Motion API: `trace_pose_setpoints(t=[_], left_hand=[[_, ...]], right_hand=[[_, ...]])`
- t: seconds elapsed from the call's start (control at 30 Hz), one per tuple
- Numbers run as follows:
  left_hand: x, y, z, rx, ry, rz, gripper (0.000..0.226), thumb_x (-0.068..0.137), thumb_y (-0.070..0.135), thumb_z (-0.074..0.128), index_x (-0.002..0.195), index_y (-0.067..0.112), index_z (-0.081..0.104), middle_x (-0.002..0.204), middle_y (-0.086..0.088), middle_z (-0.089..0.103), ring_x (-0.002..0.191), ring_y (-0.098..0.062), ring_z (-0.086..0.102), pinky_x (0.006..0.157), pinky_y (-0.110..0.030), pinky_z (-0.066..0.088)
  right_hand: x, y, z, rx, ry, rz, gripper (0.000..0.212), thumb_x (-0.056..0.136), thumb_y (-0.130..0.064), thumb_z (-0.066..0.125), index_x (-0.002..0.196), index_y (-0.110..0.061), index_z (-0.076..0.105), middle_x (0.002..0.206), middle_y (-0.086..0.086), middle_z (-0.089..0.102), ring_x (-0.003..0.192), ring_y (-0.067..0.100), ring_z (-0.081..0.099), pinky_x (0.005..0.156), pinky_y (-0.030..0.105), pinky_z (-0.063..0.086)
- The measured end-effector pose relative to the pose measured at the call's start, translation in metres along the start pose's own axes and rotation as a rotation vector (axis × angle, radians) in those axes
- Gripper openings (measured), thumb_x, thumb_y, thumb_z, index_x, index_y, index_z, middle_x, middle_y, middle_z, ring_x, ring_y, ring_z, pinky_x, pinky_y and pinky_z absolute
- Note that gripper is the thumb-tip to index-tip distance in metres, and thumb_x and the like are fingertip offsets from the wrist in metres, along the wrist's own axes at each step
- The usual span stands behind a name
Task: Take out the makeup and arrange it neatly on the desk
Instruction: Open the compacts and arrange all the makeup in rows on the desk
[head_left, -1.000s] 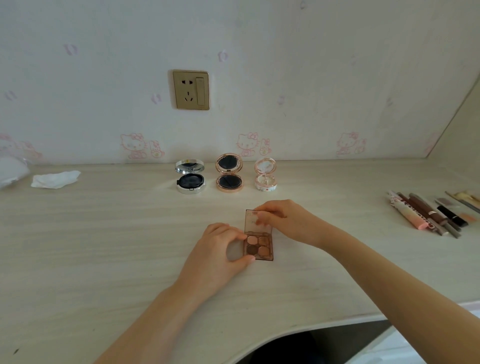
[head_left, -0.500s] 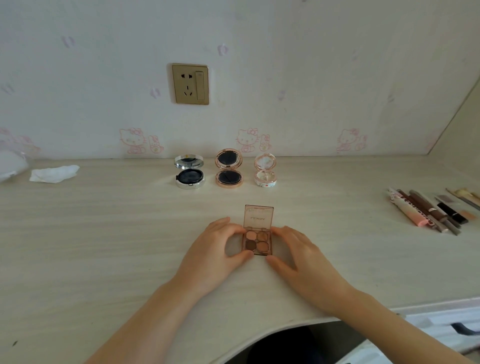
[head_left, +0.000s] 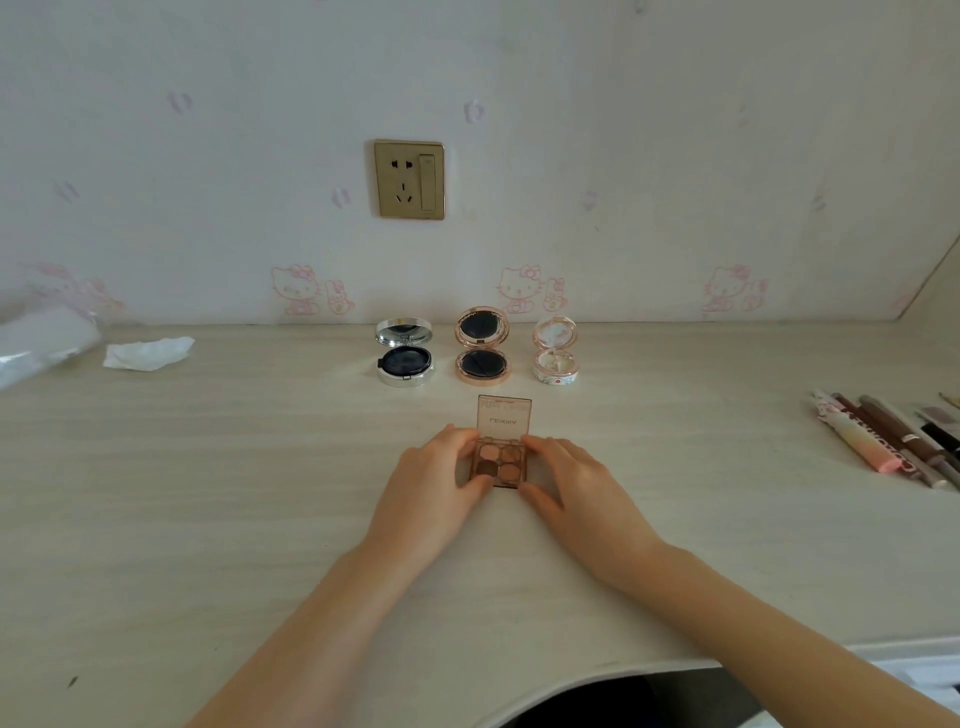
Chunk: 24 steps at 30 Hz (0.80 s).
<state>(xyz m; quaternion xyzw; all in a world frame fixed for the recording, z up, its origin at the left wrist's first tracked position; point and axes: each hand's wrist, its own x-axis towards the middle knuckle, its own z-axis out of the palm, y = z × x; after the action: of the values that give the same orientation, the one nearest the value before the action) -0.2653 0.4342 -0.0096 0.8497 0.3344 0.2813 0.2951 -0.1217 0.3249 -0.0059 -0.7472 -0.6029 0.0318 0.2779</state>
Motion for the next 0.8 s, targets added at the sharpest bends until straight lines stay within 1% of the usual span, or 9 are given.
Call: trace_pose_setpoints(t=[0.07,0.1,0.2,0.33,0.47,0.63,0.7,0.8], left_hand=[[0.005,-0.005,-0.007,0.023,-0.018,-0.023,0.049,0.08,0.017,0.073,0.127,0.023,0.058,0.122,0.008,0.066,0.119,-0.005,0.056,0.1,-0.025,0.043],[0.007,-0.009,-0.011,0.034,-0.021,-0.031,0.051,0.08,0.017,0.073,0.128,0.023,0.057,0.123,0.008,0.065,0.119,-0.006,0.056,0.101,-0.025,0.043],[0.015,-0.022,-0.022,0.041,-0.004,-0.051,0.05,0.081,0.014,0.072,0.129,0.021,0.056,0.123,0.006,0.065,0.119,-0.006,0.056,0.098,-0.016,0.039],[0.022,-0.039,-0.036,0.078,0.026,-0.086,0.047,0.083,0.015,0.07,0.128,0.021,0.057,0.123,0.006,0.065,0.118,-0.01,0.057,0.098,-0.019,0.039],[0.028,-0.052,-0.047,0.113,0.048,-0.075,0.04,0.084,0.014,0.068,0.123,0.022,0.061,0.118,0.007,0.067,0.114,-0.013,0.059,0.094,-0.02,0.042],[0.035,-0.066,-0.056,0.117,0.065,-0.083,0.036,0.085,0.013,0.067,0.12,0.021,0.063,0.116,0.007,0.068,0.111,-0.012,0.06,0.084,-0.009,0.034],[0.038,-0.07,-0.058,0.118,0.076,-0.085,0.036,0.084,0.013,0.067,0.12,0.02,0.063,0.115,0.005,0.068,0.11,-0.013,0.06,0.082,-0.008,0.034],[0.041,-0.074,-0.058,0.118,0.093,-0.091,0.034,0.084,0.014,0.067,0.118,0.02,0.064,0.113,0.005,0.069,0.108,-0.014,0.061,0.082,-0.01,0.035]], right_hand=[[0.012,-0.003,0.005,0.003,-0.009,-0.01,0.046,0.092,-0.019,0.057,0.136,-0.015,0.045,0.129,0.002,0.055,0.119,0.02,0.049,0.098,0.023,0.036],[0.019,-0.005,0.008,0.004,-0.014,-0.018,0.045,0.092,-0.018,0.057,0.136,-0.014,0.046,0.128,0.003,0.055,0.118,0.021,0.049,0.098,0.025,0.036],[0.036,-0.014,0.017,0.009,-0.03,-0.034,0.044,0.092,-0.018,0.056,0.135,-0.013,0.046,0.128,0.005,0.055,0.118,0.023,0.049,0.098,0.027,0.037],[0.058,-0.025,0.03,0.013,-0.056,-0.035,0.045,0.093,-0.021,0.056,0.136,-0.013,0.045,0.129,0.007,0.054,0.119,0.025,0.049,0.1,0.03,0.038],[0.076,-0.034,0.041,0.005,-0.065,-0.037,0.043,0.093,-0.022,0.054,0.135,-0.013,0.045,0.127,0.008,0.055,0.117,0.026,0.049,0.098,0.031,0.038],[0.091,-0.043,0.051,0.003,-0.075,-0.043,0.042,0.094,-0.022,0.053,0.134,-0.012,0.046,0.128,0.009,0.054,0.119,0.026,0.048,0.1,0.033,0.038],[0.096,-0.045,0.054,0.003,-0.078,-0.044,0.042,0.094,-0.021,0.052,0.134,-0.012,0.046,0.129,0.009,0.053,0.12,0.026,0.047,0.101,0.032,0.037],[0.102,-0.048,0.057,0.003,-0.086,-0.044,0.041,0.095,-0.021,0.052,0.134,-0.011,0.046,0.13,0.01,0.052,0.121,0.026,0.046,0.102,0.033,0.036]])
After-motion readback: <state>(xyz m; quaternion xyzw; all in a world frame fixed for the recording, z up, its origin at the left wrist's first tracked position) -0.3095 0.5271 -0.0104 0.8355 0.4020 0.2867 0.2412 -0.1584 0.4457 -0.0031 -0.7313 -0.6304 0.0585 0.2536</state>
